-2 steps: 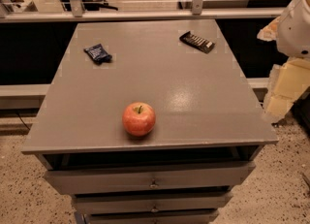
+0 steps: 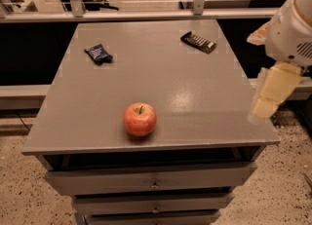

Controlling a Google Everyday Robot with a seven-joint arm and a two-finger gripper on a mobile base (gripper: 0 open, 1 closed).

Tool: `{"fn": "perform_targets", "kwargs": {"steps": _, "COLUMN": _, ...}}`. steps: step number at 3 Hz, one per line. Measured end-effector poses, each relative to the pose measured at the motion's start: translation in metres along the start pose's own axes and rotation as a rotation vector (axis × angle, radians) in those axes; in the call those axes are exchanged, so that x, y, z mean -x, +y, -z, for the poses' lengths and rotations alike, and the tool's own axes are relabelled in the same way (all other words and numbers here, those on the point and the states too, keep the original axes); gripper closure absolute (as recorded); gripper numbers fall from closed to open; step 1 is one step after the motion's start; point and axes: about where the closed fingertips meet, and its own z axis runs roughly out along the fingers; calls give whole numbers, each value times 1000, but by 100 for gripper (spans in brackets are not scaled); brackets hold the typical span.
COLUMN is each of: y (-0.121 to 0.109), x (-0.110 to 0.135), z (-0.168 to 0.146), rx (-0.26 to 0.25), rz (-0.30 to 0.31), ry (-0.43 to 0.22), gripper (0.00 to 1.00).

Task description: Move apple near rxbar blueberry

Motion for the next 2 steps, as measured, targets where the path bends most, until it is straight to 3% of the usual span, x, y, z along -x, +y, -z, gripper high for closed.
{"fn": "perform_targets", "kwargs": {"steps": 2, "y": 21, "x": 78, "z": -77, "rx": 99, "rz": -24, "ry": -234, "gripper": 0}}
